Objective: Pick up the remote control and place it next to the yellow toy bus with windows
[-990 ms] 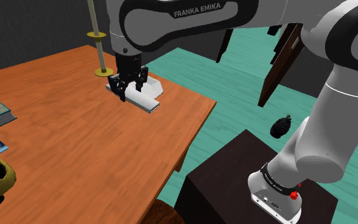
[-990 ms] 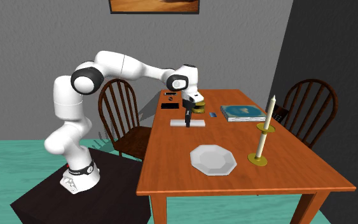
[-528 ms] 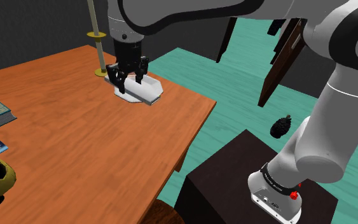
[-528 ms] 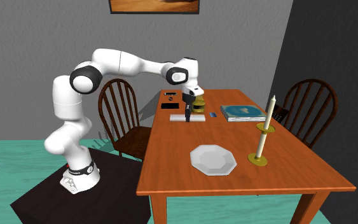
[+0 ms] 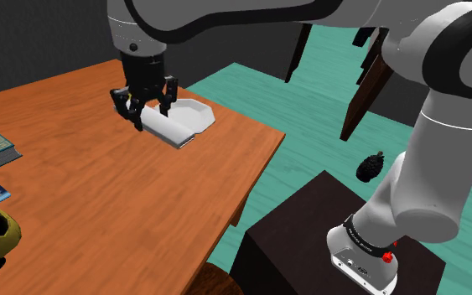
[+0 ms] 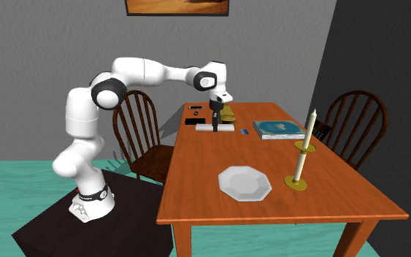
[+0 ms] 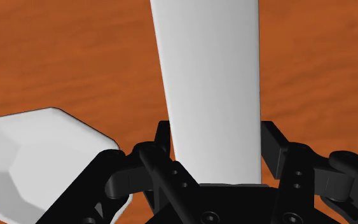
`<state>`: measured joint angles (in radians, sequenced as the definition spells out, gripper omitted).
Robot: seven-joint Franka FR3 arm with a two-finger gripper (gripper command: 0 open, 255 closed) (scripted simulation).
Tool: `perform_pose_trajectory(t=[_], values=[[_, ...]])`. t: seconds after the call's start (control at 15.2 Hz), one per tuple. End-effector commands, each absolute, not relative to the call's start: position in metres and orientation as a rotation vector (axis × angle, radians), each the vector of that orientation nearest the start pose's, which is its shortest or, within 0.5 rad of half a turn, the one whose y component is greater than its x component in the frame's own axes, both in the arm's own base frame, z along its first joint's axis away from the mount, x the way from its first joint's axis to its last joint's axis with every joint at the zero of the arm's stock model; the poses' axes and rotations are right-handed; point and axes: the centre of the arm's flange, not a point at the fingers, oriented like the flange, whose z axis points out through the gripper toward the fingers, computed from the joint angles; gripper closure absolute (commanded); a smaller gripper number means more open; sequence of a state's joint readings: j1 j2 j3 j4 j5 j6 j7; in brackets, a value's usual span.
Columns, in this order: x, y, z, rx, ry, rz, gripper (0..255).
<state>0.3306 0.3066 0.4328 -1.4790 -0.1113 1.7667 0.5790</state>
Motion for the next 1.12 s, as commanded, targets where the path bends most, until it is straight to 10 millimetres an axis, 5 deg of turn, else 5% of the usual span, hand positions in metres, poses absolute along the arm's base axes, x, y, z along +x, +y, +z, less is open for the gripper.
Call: perform_pose_trajectory(t=[0.0,0.86,1.06], values=[[0.487,0.441,0.515,-3.108,-0.289,0.005,255],[0.426,0.601,0.516,-3.108,-0.289,0.005,255],[0.422,0.611,0.505,-3.108,-0.289,0.005,255]])
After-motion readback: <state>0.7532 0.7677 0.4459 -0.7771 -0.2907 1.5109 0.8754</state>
